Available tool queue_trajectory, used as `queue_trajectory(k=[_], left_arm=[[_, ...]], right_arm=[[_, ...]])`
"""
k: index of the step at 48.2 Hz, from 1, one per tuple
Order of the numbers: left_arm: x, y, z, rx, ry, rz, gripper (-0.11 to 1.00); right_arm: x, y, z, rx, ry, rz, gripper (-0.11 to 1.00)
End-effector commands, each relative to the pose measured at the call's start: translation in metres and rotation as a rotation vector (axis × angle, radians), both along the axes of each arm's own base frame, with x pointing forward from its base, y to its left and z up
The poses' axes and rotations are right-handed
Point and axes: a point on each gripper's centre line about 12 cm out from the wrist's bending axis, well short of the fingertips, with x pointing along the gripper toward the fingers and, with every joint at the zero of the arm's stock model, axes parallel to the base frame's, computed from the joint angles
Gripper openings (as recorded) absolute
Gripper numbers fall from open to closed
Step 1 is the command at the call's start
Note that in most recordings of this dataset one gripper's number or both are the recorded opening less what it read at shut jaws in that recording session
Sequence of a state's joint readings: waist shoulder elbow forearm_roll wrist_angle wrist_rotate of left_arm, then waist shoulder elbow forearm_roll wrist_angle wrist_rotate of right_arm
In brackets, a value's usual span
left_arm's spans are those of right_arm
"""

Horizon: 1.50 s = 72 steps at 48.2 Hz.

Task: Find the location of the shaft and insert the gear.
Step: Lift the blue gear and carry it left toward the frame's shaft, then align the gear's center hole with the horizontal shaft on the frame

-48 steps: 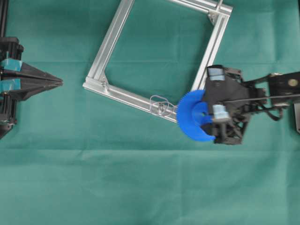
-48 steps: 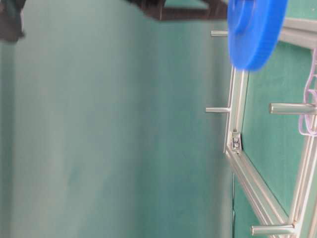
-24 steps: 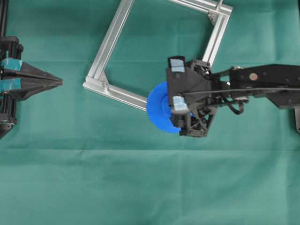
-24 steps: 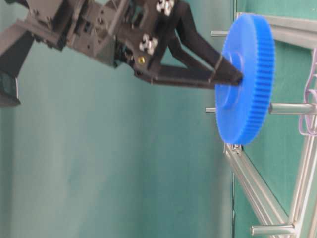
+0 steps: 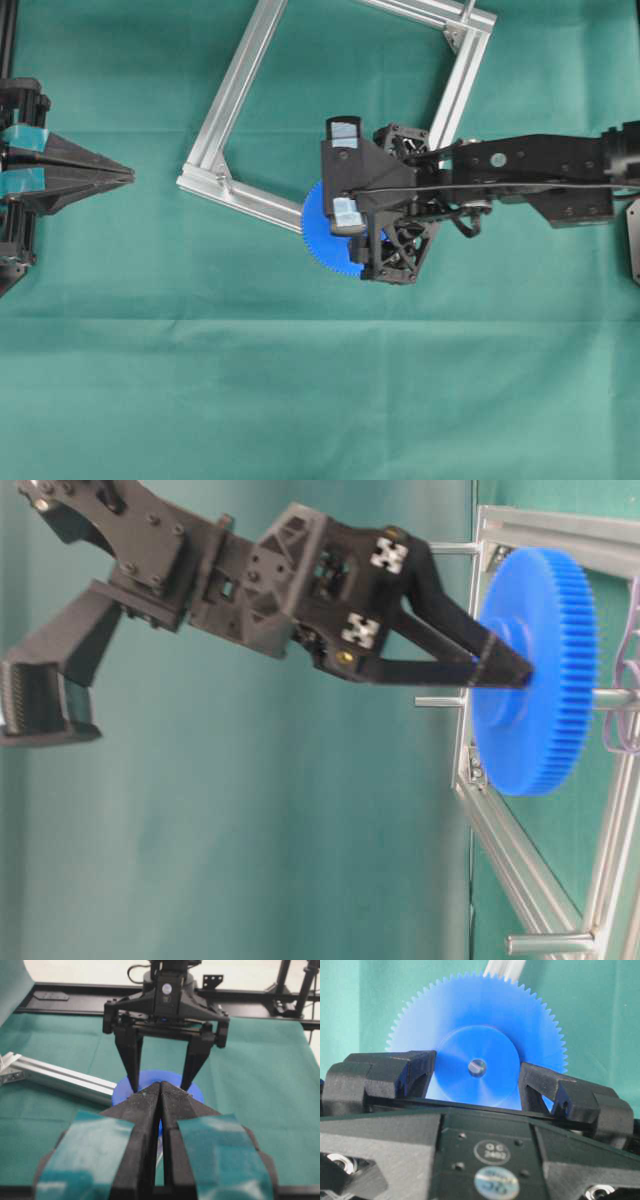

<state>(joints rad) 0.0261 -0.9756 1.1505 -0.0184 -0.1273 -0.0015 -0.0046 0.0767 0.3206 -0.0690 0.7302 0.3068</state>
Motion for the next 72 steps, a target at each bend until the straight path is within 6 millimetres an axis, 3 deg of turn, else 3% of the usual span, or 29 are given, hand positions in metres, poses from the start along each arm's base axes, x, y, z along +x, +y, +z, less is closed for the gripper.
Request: queue_trajectory(k=[1,18,38,52,72], left_arm=[[0.002,0.0,0.011,-0.001,-0.028,0.002,-0.01],[0.002,0.0,0.01,-0.001,-0.023,0.002,-0.01],[0.002,0.0,0.01,-0.001,-0.02,0.002,-0.01],[0.002,0.001,0.009,-0.001,-0.012,0.003,-0.01],[0.002,0.001,0.008,-0.003,-0.003,0.003,-0.01]], right_arm=[[0.009,0.0,0.014,-0.001,-0.052,0.001,0.69],[0.015,0.0,0.014,-0.002,-0.077,0.004,0.69],[0.036,-0.004,0.018,-0.042,-0.115,0.037,0.69],[0.038,-0.007,0.018,-0.046,-0.119,0.032,0.69],[0.031,-0.034,0.016,-0.063,-0.103,-0.022,0.69]])
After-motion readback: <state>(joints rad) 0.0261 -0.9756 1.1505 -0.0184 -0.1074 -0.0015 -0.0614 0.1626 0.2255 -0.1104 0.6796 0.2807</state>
